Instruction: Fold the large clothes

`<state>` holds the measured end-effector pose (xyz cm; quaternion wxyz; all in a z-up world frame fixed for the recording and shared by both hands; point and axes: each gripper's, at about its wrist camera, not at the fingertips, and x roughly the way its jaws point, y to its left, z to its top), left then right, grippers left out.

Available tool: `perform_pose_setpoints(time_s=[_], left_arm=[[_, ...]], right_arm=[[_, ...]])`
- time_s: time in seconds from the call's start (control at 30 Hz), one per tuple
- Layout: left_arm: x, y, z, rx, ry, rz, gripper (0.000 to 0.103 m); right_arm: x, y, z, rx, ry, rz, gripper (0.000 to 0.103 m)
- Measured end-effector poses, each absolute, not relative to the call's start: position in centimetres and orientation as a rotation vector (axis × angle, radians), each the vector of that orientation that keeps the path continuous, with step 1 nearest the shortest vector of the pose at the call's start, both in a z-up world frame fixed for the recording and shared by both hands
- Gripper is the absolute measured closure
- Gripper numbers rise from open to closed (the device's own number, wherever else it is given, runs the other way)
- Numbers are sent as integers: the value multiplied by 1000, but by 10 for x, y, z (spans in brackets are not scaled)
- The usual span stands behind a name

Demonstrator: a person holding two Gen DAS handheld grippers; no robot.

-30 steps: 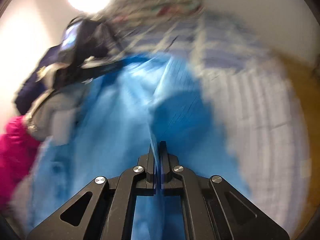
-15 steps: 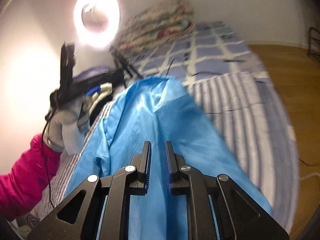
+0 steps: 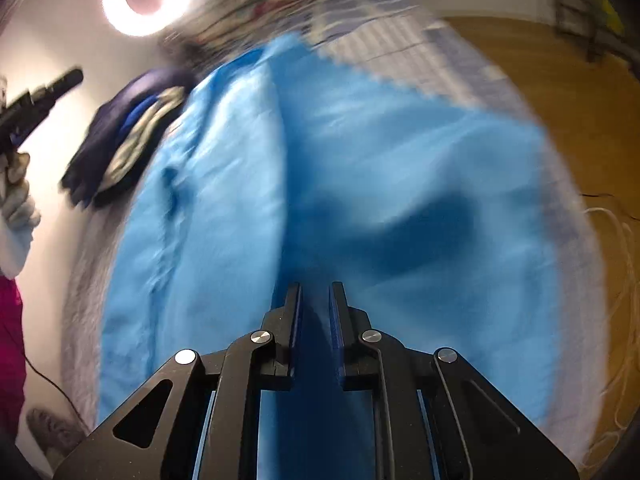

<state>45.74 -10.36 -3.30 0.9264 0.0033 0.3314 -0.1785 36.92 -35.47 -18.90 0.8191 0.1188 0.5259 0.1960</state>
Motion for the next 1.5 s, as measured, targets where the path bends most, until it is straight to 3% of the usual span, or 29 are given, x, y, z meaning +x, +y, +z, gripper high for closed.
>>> perform_pose_setpoints(time_s=[0.2,0.27,0.3,0.33,0.37,0.4,0.43,0.47,0.73,1.0,1.07,1.13,1.17,1.23,1.33,1.5], left_arm=[[381,-83,-32,9,723,-379,93],[351,-74,-38,-19,749,-386,92],[333,-67,-43,-42,763,-383,77],[317,-62,-49,-63,785,-383,50],[308,-58,-55,-79,803,-384,39],[287,-49,-68,-116,842,-387,35],[271,-44,-81,-140,881,-390,35],[260,-39,-92,-160,914,-391,35],[159,-12,-198,-446,1170,-347,35],[130,-22,-247,-705,1242,-370,35],[128,-34,-247,-692,1241,-402,46],[128,-45,-250,-679,1267,-433,89],[126,-52,-251,-661,1280,-446,95],[123,-58,-247,-634,1262,-447,100],[123,-52,-230,-632,1238,-454,102],[119,-25,-193,-524,1164,-410,102]], right_arm=[[290,-271,-160,-94,1131,619,91],[265,-277,-138,-95,1099,602,91],[255,-288,-129,-58,1084,583,91],[244,-301,-121,-27,1068,550,89],[230,-316,-114,0,1051,497,81],[220,-328,-109,18,1035,455,75],[207,-343,-107,39,1020,407,63],[196,-358,-106,57,1013,361,61],[128,-448,-146,212,1085,99,61],[102,-468,-192,442,1144,125,60],[98,-469,-200,487,1144,137,60],[94,-471,-206,542,1138,150,60],[95,-469,-209,563,1135,156,60],[94,-463,-213,577,1136,175,60],[94,-450,-209,562,1138,218,95],[87,-422,-170,509,1064,299,98]])
